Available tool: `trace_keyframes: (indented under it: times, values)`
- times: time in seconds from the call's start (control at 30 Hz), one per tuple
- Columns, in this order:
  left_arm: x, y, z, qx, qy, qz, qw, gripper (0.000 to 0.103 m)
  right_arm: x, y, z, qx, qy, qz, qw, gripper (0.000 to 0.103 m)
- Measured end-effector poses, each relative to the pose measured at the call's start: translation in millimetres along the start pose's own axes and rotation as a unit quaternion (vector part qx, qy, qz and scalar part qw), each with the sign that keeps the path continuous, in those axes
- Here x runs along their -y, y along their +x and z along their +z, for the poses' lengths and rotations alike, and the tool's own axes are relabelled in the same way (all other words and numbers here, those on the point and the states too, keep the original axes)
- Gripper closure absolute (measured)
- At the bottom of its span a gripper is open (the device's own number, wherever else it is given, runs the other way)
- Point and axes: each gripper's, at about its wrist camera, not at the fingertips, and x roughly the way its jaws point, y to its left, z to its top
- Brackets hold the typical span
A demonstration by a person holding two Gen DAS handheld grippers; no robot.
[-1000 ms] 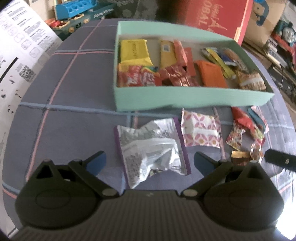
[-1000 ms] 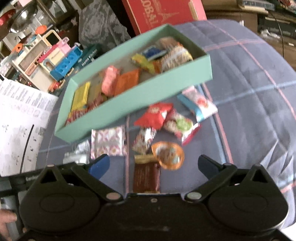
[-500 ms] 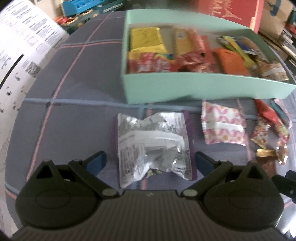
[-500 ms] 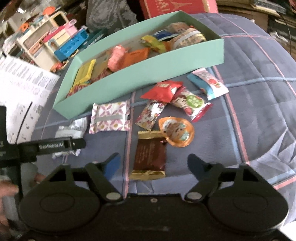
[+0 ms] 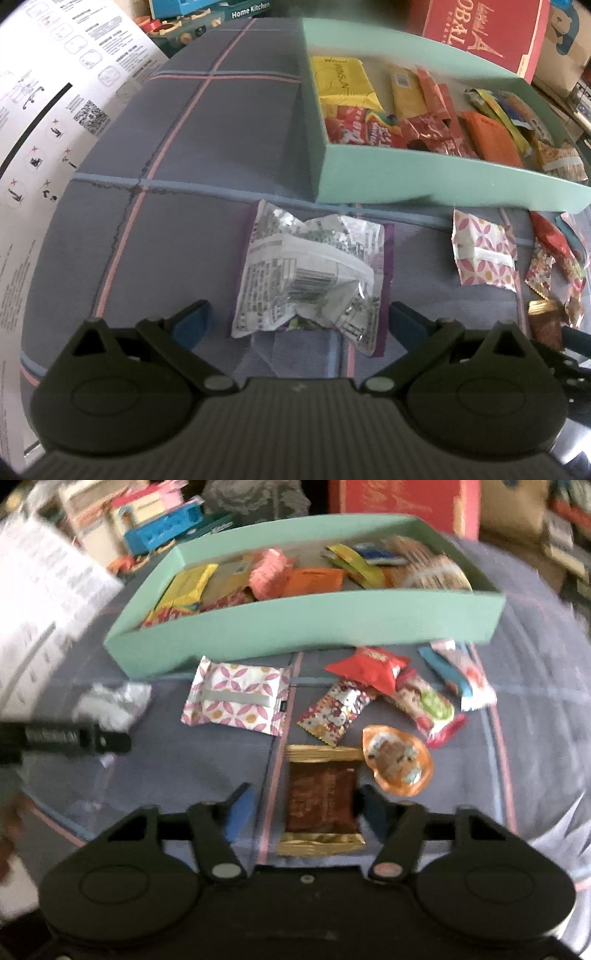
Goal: Organize snacks
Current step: 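Grasp the silver wrapper with the left tool while the right tool grasps the brown chocolate pack, then place the silver wrapper in the box with the left tool while the right tool places the chocolate pack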
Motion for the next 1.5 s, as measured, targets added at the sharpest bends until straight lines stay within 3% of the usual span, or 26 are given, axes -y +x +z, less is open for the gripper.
trace_keyframes:
  times: [0.07, 0.33, 0.43, 0.47, 0.57, 0.77, 1.07, 1.33, 1.5]
  values:
    - [-1.1, 1.4, 2.3, 0.001, 0.002, -0.001, 1.0, 0.0, -4.7, 0.5, -1.1, 0.004, -0.02, -0.011, 1.0, 0.062]
    - [6.6, 7.7, 14.5, 0.007, 0.022, 0.001, 0.9997, 0.0, 11.8, -4.6, 0.9, -0.01, 0.029, 0.024, 0.999, 0.065]
    - [9.7, 6.1, 15.5, 0.018, 0.038, -0.01, 0.9991, 0.019, 18.8, -9.1, -1.1, -0.015, 0.05, 0.041, 0.998, 0.066]
    - [10.6, 4.6, 15.2, 0.022, 0.042, -0.012, 0.9988, 0.03, 20.1, -9.0, -1.1, -0.017, 0.055, 0.046, 0.997, 0.066]
    - [10.0, -0.3, 14.7, 0.026, 0.042, -0.025, 0.9985, 0.044, 21.7, -11.4, -2.7, -0.02, 0.065, 0.056, 0.996, 0.066]
    - [3.9, -8.6, 6.4, 0.021, 0.029, -0.035, 0.9987, 0.05, 22.9, -18.7, -0.8, -0.013, 0.076, 0.073, 0.994, 0.066]
    - [-1.2, -38.4, 2.6, 0.036, 0.02, -0.065, 0.997, 0.05, 26.5, -36.0, 8.1, 0.008, 0.08, 0.092, 0.993, 0.066]
    - [11.7, -62.4, 27.8, 0.064, 0.022, -0.092, 0.9934, 0.05, 39.4, -49.9, 43.4, 0.048, 0.09, 0.094, 0.99, 0.066]
    - [25.4, -63.6, 58.3, 0.086, 0.036, -0.088, 0.9917, 0.05, 49.1, -51.9, 79.7, 0.078, 0.087, 0.088, 0.989, 0.066]
